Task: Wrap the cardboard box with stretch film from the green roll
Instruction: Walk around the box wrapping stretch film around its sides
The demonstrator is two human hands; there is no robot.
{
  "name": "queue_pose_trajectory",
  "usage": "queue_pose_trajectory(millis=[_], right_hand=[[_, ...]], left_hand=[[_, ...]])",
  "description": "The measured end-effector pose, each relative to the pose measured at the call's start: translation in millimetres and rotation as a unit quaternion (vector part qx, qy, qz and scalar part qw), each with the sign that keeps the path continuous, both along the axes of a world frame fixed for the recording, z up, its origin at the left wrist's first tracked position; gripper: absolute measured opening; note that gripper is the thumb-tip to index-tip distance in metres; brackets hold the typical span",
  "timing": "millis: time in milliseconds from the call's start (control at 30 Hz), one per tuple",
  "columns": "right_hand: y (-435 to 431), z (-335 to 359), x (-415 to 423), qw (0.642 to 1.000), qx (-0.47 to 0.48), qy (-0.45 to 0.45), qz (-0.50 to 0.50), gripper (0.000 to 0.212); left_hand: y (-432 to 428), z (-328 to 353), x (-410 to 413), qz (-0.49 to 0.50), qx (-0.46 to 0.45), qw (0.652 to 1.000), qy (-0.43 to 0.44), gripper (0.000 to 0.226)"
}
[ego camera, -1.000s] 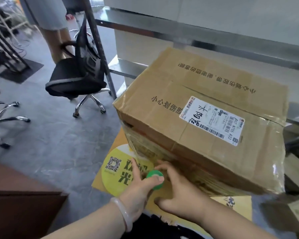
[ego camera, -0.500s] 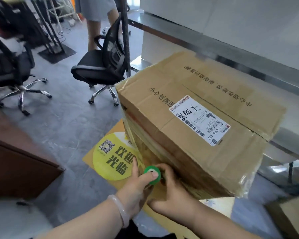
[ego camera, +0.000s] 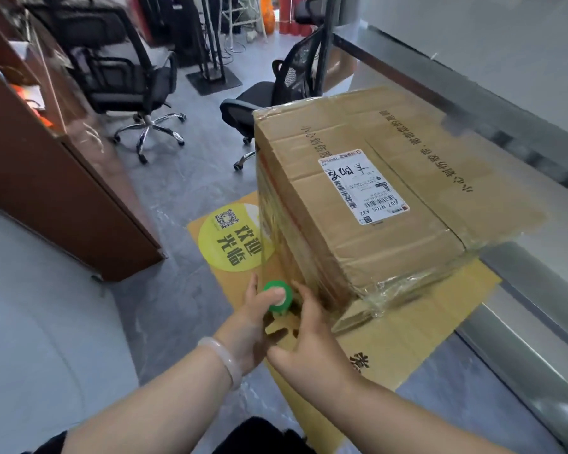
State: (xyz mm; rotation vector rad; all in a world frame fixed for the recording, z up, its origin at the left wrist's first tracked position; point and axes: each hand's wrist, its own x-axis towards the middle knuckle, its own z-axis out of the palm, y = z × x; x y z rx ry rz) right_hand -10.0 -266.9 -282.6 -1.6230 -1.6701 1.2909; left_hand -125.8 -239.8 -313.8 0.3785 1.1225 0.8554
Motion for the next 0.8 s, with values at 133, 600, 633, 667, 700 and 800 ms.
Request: queue_pose_trajectory(millis=[133,600,633,667,700,800], right_hand=[[-10,-9,8,0.999,0.037,-0.012,0.002,0.066],[-40,-25,61,0.999,-0.018,-0.044,0.012,0.057],[-39,-25,69,0.999,-0.029,-0.036,0.01,0.054],[-38,-26,77,0.999,-0.04,-0.027,0.014,0.05],[-36,-25,86,0.998,-0.047,-0.021,0.027,0.049],[-27,-21,116,0.996,-0.039,-0.019,0.078,0.054]], left_hand=[[-9,-8,4,-0.031,-0.018,0.999,0.01,0.122],[-53,-13,40,-0.056,-0.038,0.998,0.018,0.117],[-56,-13,48,-0.047,-0.04,0.998,0.013,0.116],[-58,-12,57,-0.035,-0.045,0.998,0.005,0.114],[-61,-11,66,-0.021,-0.048,0.999,-0.004,0.111],[-63,-10,97,0.023,-0.046,0.999,-0.02,0.117]])
